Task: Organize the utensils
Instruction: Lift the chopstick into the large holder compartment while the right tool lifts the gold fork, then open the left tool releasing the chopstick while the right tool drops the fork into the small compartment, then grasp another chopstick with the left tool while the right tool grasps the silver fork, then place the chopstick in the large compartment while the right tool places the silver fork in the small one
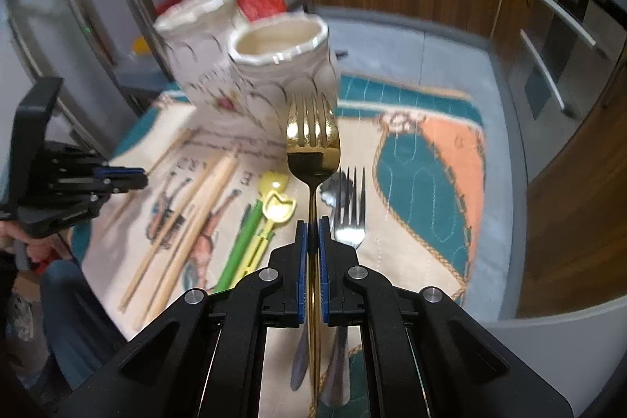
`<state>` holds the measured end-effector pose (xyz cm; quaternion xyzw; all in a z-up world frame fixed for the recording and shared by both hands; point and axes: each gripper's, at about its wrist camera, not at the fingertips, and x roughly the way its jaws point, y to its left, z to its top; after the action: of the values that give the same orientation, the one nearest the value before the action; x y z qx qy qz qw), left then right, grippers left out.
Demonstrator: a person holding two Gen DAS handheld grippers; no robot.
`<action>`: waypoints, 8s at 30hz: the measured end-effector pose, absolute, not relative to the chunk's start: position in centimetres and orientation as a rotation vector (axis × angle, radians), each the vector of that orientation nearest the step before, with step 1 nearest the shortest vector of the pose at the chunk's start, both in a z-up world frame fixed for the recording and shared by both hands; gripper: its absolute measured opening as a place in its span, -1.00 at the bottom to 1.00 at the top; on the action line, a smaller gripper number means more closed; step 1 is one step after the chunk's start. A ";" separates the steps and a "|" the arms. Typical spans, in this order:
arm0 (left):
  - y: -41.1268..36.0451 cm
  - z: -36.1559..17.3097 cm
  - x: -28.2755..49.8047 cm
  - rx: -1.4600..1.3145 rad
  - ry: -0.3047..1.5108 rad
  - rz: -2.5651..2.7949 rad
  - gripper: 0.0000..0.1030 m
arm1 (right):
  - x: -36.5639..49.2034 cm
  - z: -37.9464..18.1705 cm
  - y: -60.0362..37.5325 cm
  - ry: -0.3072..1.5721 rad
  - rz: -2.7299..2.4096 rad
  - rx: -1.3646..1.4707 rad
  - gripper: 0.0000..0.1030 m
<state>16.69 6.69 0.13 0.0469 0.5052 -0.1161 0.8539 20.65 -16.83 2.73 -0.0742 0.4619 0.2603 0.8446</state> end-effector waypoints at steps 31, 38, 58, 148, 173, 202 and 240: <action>8.4 13.6 19.5 -0.268 0.139 -0.181 -0.92 | 20.3 13.5 -16.5 0.341 0.633 0.024 -0.88; 8.3 14.5 22.3 -0.273 0.073 -0.147 -0.92 | 22.9 13.6 -14.1 0.332 0.650 0.028 -0.88; 4.1 8.7 25.0 -0.065 0.317 -0.069 -0.92 | 27.1 8.9 -11.2 0.525 0.627 -0.033 -0.88; 0.6 -1.4 15.8 0.102 0.904 -0.269 -0.24 | 19.6 -2.0 -18.8 0.920 0.558 -0.207 -0.40; -2.1 -1.4 17.2 0.309 1.081 -0.265 -0.63 | 22.3 -1.9 -16.2 1.173 0.552 -0.383 -0.44; 3.4 0.9 16.5 0.050 0.977 -0.248 -0.91 | 22.6 1.3 -19.0 1.053 0.572 -0.164 -0.88; 6.9 13.1 19.5 -0.236 0.187 -0.174 -0.91 | 23.0 11.6 -14.2 0.425 0.618 0.053 -0.88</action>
<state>19.54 6.94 13.07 -0.1173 0.0932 -0.0867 0.9849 23.00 -14.16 11.65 0.0261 0.2075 0.3017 0.9302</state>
